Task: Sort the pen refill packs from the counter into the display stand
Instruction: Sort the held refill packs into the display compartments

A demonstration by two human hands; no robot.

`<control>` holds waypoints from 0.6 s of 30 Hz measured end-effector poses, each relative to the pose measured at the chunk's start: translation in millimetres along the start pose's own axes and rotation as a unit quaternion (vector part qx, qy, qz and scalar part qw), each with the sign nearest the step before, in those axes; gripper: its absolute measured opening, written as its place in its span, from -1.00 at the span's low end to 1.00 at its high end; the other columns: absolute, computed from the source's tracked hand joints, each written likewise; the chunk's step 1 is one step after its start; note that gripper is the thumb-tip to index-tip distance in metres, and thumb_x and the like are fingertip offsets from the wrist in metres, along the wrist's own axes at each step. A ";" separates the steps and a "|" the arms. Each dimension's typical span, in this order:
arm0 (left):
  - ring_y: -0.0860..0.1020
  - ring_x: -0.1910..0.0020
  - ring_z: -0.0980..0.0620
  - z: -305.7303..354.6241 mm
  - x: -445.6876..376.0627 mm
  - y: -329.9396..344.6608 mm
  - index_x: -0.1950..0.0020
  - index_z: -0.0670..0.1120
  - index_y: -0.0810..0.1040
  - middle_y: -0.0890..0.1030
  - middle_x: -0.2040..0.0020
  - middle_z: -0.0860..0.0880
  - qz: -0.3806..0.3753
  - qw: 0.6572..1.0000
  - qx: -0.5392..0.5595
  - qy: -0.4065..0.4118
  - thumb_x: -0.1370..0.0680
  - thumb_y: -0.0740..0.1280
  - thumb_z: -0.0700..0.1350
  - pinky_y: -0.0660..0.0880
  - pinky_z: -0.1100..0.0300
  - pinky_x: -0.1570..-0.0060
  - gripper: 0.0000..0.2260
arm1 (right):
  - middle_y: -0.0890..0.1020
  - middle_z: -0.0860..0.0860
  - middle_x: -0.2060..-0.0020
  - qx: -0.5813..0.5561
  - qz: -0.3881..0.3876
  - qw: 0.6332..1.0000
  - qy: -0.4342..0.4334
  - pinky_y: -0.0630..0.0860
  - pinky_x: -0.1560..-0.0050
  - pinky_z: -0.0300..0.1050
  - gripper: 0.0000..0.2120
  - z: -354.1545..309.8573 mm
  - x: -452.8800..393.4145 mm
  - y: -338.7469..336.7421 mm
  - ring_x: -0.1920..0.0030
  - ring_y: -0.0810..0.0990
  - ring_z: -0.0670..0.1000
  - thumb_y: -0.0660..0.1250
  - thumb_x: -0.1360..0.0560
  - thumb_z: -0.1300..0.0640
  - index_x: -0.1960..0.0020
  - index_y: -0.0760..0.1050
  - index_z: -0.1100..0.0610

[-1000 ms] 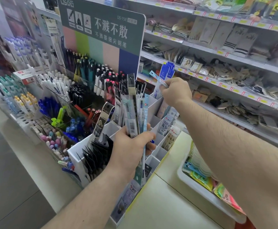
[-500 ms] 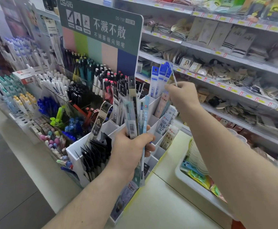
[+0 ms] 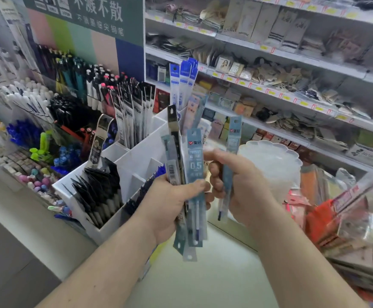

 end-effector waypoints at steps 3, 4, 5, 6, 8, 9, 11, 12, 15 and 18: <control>0.64 0.22 -0.09 -8.1 2.6 3.5 -0.09 -0.16 0.67 0.69 0.10 -0.16 -0.021 0.999 -0.023 -0.009 -0.33 0.46 -0.17 0.56 0.11 0.27 -0.66 | 0.50 -0.01 0.46 0.083 0.030 0.994 -0.072 0.33 0.49 -0.20 -0.90 9.9 20.0 0.5 0.52 0.43 -0.10 0.39 -0.53 0.26 0.15 0.55 0.24; 0.64 0.19 -0.09 -10.2 4.0 5.2 -0.15 -0.16 0.66 0.69 0.07 -0.16 -0.027 0.999 -0.028 -0.012 -0.34 0.47 -0.17 0.56 0.12 0.27 -0.62 | 0.55 -0.02 0.47 0.092 0.033 0.992 -0.086 0.38 0.52 -0.21 -0.86 13.7 23.3 -0.9 0.51 0.48 -0.10 0.38 -0.53 0.32 0.20 0.54 0.21; 0.64 0.19 -0.08 -13.5 6.1 6.0 -0.16 -0.16 0.65 0.69 0.07 -0.16 -0.032 0.999 -0.027 -0.016 -0.34 0.47 -0.18 0.56 0.13 0.28 -0.62 | 0.58 -0.02 0.47 0.089 0.037 0.991 -0.093 0.40 0.53 -0.22 -0.81 16.8 27.0 -2.8 0.50 0.51 -0.10 0.37 -0.52 0.36 0.25 0.53 0.19; 0.65 0.19 -0.07 -14.3 7.6 5.4 -0.17 -0.16 0.64 0.69 0.08 -0.15 -0.034 0.999 -0.023 -0.019 -0.36 0.45 -0.22 0.57 0.14 0.27 -0.64 | 0.58 -0.01 0.47 0.078 0.048 0.991 -0.095 0.39 0.55 -0.22 -0.76 17.4 28.3 -4.1 0.50 0.51 -0.09 0.37 -0.51 0.38 0.29 0.52 0.17; 0.67 0.18 -0.07 -17.8 12.0 4.9 -0.19 -0.19 0.61 0.70 0.07 -0.15 -0.040 0.998 -0.032 -0.028 -0.44 0.39 -0.37 0.60 0.13 0.22 -0.68 | 0.54 0.00 0.50 0.056 0.079 0.992 -0.087 0.36 0.56 -0.22 -0.74 19.6 30.5 -10.5 0.54 0.45 -0.09 0.38 -0.51 0.37 0.30 0.47 0.15; 0.67 0.17 -0.09 -20.2 13.1 3.3 -0.20 -0.21 0.60 0.70 0.07 -0.16 -0.042 0.997 -0.047 -0.033 -0.47 0.35 -0.42 0.60 0.10 0.19 -0.67 | 0.52 -0.01 0.51 0.055 0.090 0.991 -0.079 0.34 0.54 -0.22 -0.76 20.5 30.9 -13.0 0.55 0.42 -0.09 0.38 -0.52 0.34 0.28 0.47 0.14; 0.68 0.15 -0.12 -23.4 15.3 1.5 -0.20 -0.25 0.58 0.70 0.08 -0.18 -0.028 0.996 -0.074 -0.038 -0.47 0.35 -0.46 0.61 0.06 0.17 -0.67 | 0.48 -0.03 0.50 0.052 0.088 0.993 -0.057 0.29 0.50 -0.20 -0.82 22.4 32.7 -17.4 0.52 0.35 -0.08 0.40 -0.55 0.16 0.20 0.49 0.15; 0.69 0.14 -0.13 -24.8 15.3 0.6 -0.18 -0.27 0.58 0.71 0.08 -0.19 -0.012 0.996 -0.084 -0.036 -0.46 0.36 -0.46 0.62 0.05 0.17 -0.69 | 0.47 -0.04 0.46 0.037 0.073 0.996 -0.034 0.26 0.47 -0.21 -0.75 24.1 32.5 -20.1 0.49 0.33 -0.07 0.38 -0.55 -0.02 0.15 0.52 0.16; 0.71 0.15 -0.12 -27.5 14.8 -0.3 -0.14 -0.27 0.58 0.72 0.11 -0.19 0.030 0.994 -0.097 -0.028 -0.46 0.40 -0.44 0.63 0.06 0.19 -0.73 | 0.49 0.00 0.32 -0.080 0.016 0.995 0.059 0.22 0.39 -0.14 -0.45 25.4 37.0 -28.1 0.41 0.33 -0.04 0.17 -0.51 -0.31 0.04 0.60 0.17; 0.71 0.08 -0.16 -31.0 13.6 -4.0 -0.16 -0.26 0.57 0.71 0.06 -0.21 0.060 0.993 -0.101 -0.020 -0.44 0.45 -0.39 0.62 -0.08 0.02 -0.69 | 0.46 0.06 0.26 -0.171 -0.013 0.982 0.080 0.24 0.38 -0.15 -0.44 27.1 45.5 -37.2 0.35 0.35 0.01 0.15 -0.44 -0.18 -0.06 0.62 0.26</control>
Point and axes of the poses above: each hand's wrist, its own x-axis away from the middle knuckle, its own y-axis out of the palm, z = x × y, the point moved 1 cm from there along -x, towards the middle knuckle
